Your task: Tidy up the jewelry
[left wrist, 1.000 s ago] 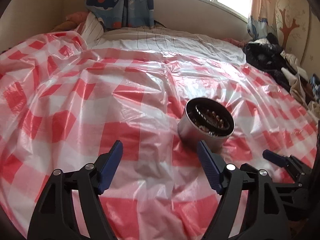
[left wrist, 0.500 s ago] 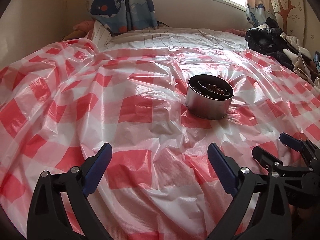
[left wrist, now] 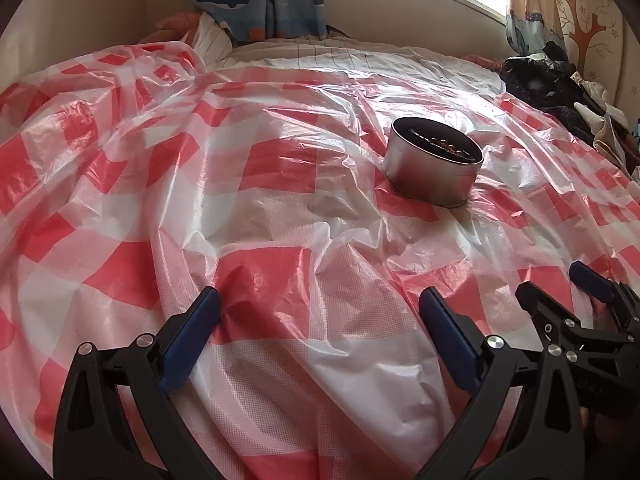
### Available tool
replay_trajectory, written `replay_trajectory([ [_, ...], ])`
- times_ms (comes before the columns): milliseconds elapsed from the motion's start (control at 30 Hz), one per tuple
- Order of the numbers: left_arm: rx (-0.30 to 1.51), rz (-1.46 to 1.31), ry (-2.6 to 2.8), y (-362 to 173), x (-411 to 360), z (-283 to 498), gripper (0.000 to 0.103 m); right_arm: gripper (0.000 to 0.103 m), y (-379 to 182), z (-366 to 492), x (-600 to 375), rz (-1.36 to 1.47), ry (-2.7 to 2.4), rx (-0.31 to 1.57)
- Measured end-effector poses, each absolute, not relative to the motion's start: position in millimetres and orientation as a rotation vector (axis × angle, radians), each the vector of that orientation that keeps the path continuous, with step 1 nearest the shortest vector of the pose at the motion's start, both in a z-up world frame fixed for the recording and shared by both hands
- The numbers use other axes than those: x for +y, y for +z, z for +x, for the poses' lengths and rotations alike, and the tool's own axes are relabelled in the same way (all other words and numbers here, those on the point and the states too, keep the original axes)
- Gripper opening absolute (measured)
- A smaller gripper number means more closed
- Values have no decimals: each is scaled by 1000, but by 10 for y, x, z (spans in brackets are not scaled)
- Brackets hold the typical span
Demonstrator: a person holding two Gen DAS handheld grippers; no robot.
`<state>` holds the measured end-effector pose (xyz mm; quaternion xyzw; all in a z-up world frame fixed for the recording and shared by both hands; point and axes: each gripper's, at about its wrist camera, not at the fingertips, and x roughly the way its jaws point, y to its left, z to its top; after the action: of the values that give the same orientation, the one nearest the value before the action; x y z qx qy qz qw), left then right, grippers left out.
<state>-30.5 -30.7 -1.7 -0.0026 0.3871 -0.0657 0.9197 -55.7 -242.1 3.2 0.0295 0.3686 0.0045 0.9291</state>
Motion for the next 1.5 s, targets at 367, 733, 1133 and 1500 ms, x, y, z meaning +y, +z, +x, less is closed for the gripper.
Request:
replay_trajectory([
  [367, 764, -32, -151, -28, -272, -346, 95, 95, 22, -573, -2420, 63, 9, 749],
  [733, 769, -14, -139, -34, -299, -340, 95, 95, 18, -578, -2412, 55, 2, 745],
  [1133, 776, -27, -115, -30, -309, -301, 95, 95, 17, -578, -2417, 54, 2, 745],
  [1500, 768, -31, -108, -36, -301, -299, 95, 95, 18, -578, -2414, 53, 2, 746],
])
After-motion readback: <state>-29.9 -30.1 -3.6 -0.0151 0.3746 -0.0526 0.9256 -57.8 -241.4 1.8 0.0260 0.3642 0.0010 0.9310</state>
